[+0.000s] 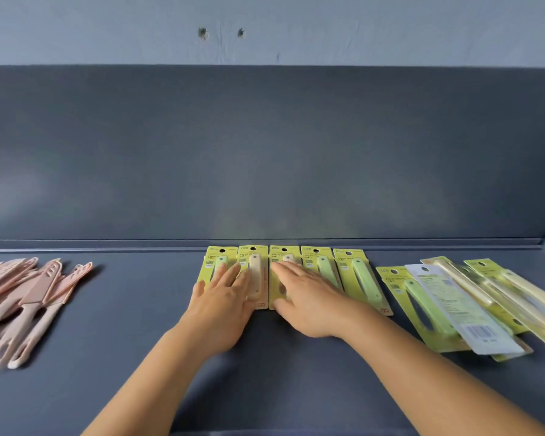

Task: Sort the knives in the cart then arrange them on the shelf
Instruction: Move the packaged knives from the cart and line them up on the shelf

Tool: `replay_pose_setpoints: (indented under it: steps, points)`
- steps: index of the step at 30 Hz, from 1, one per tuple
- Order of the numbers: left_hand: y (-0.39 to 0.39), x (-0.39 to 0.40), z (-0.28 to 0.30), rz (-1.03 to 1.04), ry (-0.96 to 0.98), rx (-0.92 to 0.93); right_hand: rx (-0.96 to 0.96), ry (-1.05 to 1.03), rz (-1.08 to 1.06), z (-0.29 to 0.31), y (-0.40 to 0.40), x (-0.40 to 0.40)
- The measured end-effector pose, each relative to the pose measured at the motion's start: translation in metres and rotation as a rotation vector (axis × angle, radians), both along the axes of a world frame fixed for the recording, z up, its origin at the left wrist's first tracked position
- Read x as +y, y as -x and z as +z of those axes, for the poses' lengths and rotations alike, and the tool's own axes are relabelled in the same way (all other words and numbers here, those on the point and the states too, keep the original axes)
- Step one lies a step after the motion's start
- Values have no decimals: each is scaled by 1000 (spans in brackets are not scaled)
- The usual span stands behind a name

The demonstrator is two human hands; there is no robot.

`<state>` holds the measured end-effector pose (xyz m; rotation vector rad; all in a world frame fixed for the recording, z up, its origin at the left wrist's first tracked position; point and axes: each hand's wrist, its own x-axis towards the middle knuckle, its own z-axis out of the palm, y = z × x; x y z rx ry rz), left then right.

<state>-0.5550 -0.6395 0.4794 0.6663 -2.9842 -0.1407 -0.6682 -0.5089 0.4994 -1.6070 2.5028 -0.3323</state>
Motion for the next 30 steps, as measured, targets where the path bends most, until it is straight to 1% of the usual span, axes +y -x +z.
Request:
replay_pose_setpoints:
  steps: [3,6,10,13,15,18,22,27,30]
  points:
    - [7,21,11,-89,10,73,9,89,-37,9,1,20]
    - [22,54,22,-197,-11,129,53,134,-98,17,10,50]
    - [48,99,26,-334,-7,201,107,103,-185,23,29,98]
    - [67,134,25,-394,-25,223,113,53,-259,24,44,136]
    - [79,157,22,-416,-29,192,115,14,-320,22,55,159]
    - [93,187,17,-435,-9,89,98,-65,-397,18,68,186]
    - [108,214,12,-445,4,-28,49,-97,-415,15,79,207]
    - [125,217,6,-395,77,-17,94,-160,-442,16,96,220]
    - [134,213,7,-371,113,-40,100,-187,-470,16,104,225]
